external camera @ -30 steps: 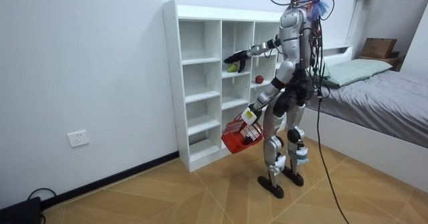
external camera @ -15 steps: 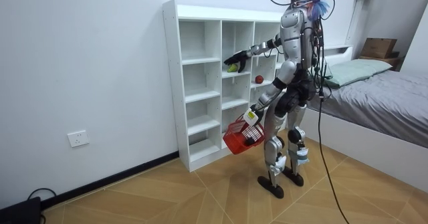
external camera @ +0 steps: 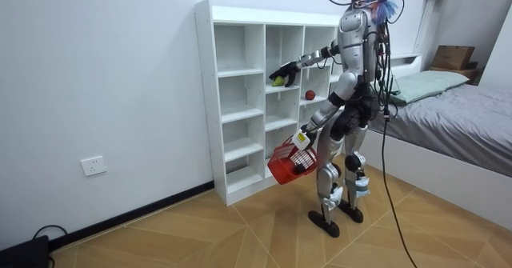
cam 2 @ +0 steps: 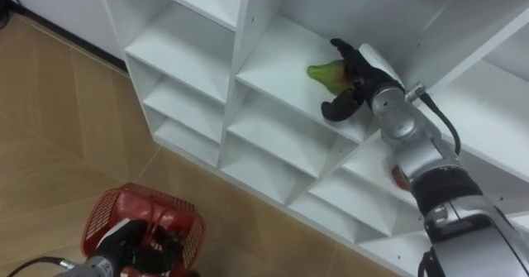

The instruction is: Collect fruits from the closet

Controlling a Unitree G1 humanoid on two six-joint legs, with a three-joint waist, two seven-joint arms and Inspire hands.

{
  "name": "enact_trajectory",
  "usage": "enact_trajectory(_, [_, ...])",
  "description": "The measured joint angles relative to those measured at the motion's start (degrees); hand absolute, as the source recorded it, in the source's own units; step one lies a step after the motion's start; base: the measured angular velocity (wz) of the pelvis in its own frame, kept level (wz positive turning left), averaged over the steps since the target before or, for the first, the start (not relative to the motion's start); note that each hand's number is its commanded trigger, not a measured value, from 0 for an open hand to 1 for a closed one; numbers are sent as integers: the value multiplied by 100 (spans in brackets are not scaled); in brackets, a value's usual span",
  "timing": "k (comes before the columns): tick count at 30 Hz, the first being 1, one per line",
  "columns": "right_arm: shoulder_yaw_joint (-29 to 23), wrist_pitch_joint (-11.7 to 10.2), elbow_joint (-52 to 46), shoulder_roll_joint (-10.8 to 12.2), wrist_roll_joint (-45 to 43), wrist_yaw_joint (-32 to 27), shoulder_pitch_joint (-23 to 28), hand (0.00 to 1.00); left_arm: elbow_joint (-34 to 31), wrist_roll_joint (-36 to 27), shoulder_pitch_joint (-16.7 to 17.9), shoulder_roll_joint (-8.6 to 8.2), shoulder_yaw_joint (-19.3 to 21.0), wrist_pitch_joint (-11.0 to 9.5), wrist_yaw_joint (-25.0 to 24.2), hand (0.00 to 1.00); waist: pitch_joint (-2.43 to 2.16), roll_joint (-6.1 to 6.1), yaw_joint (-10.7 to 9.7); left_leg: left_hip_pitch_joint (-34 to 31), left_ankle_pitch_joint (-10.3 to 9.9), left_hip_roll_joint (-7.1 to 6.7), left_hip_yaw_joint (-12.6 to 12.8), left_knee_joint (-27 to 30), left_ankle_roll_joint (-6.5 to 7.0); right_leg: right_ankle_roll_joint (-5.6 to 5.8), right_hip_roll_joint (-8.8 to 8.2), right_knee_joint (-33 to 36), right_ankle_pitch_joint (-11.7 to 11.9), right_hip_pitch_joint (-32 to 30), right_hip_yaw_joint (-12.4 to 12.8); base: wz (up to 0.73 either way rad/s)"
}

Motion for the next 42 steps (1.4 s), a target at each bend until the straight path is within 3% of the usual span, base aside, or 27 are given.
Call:
enact_trajectory(4, [0, -4, 82, -72, 33, 53, 0, 0, 10, -1, -39, -16, -35, 0, 60, 100, 6, 7, 86, 11, 2, 5, 44, 0, 4, -1, -4, 6, 6, -2, 17, -1])
enact_trajectory(5, [0, -4, 89, -88, 38, 71, 0, 11, 14, -1, -45, -12, -40, 0, 66, 100, 5, 7, 112, 10, 8, 1, 15, -10, 8, 0, -5, 6, 6, 3, 5, 0])
enact_trajectory(7, [-1, -4, 91, -106, 42, 95, 0, 51, 26, -1, -51, -9, -57, 0, 75, 100, 8, 11, 100, 20, 16, 2, 47, -27, 10, 1, -10, 5, 10, 0, 10, 0])
enact_trajectory(9, [0, -4, 91, -107, 45, 98, 0, 78, 35, -3, -55, -9, -73, 0, 76, 100, 13, 22, 101, 33, 20, 2, 49, -41, 11, 1, -13, 5, 11, 2, 14, 0])
enact_trajectory(11, [-1, -4, 90, -107, 79, 98, -5, 90, 57, -4, -71, -8, -93, 0, 77, 100, 13, 25, 101, 41, 20, 3, 49, -48, 11, 1, -13, 5, 11, 3, 18, 0])
enact_trajectory(13, [-1, -7, 91, -108, 92, 95, -11, 93, 58, -4, -72, -10, -97, 0, 77, 100, 14, 26, 102, 46, 20, 3, 49, -53, 11, 1, -14, 5, 11, 4, 20, 0])
enact_trajectory(14, [3, -7, 90, -110, 118, 144, -8, 99, 58, -4, -74, -9, -97, 0, 80, 100, 15, 28, 102, 46, 21, 2, 47, -55, 11, 1, -16, 5, 11, 2, 20, 0])
enact_trajectory(19, [-6, 7, 88, -119, 121, -28, -41, 100, 59, 0, -104, -15, -106, 0, 94, 100, 33, 53, 106, 41, 24, -4, 44, -66, 17, 3, -26, 5, 11, -5, 11, 0])
enact_trajectory(42, [1, -33, 90, -130, 142, -9, -60, 100, 236, 3, -148, -149, -103, 0, 39, 100, -10, 99, 88, 97, 52, -25, 60, -144, 44, 14, -56, -9, 17, 19, -15, 0])
